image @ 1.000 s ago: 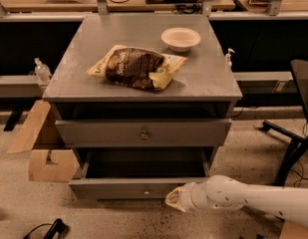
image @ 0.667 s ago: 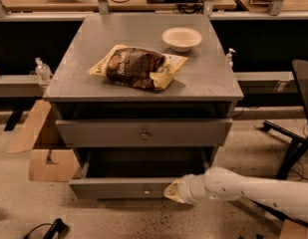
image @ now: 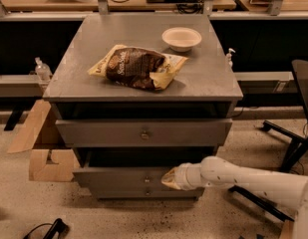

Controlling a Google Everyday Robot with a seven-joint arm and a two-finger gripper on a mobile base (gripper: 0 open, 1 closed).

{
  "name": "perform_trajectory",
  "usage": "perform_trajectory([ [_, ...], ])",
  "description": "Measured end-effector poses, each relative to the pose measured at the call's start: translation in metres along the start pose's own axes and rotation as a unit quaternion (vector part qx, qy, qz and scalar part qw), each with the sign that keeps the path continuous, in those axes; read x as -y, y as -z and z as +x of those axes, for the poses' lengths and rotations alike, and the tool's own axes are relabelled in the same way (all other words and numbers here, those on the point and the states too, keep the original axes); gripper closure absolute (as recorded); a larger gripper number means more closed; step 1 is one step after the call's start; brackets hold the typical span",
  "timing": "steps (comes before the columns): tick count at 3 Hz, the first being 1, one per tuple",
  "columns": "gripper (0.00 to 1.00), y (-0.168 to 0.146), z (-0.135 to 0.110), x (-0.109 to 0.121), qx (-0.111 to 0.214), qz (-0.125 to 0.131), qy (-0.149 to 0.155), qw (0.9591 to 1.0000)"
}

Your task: Close middle drawer

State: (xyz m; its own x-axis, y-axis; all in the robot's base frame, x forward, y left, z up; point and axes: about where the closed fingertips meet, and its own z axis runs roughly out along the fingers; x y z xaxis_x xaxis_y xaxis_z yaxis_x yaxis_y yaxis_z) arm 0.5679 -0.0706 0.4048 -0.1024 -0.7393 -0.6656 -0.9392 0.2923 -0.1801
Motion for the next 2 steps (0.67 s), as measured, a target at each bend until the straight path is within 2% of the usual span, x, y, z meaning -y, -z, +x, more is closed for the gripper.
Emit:
perform_trajectory([
  [1,0.86,-0.0046,-0.0047,0.0123,0.005,0.008,0.0,1.0],
  [2,0.62,-0.0063,-0.0055,0.0111,0.005,0.006,0.001,1.0],
])
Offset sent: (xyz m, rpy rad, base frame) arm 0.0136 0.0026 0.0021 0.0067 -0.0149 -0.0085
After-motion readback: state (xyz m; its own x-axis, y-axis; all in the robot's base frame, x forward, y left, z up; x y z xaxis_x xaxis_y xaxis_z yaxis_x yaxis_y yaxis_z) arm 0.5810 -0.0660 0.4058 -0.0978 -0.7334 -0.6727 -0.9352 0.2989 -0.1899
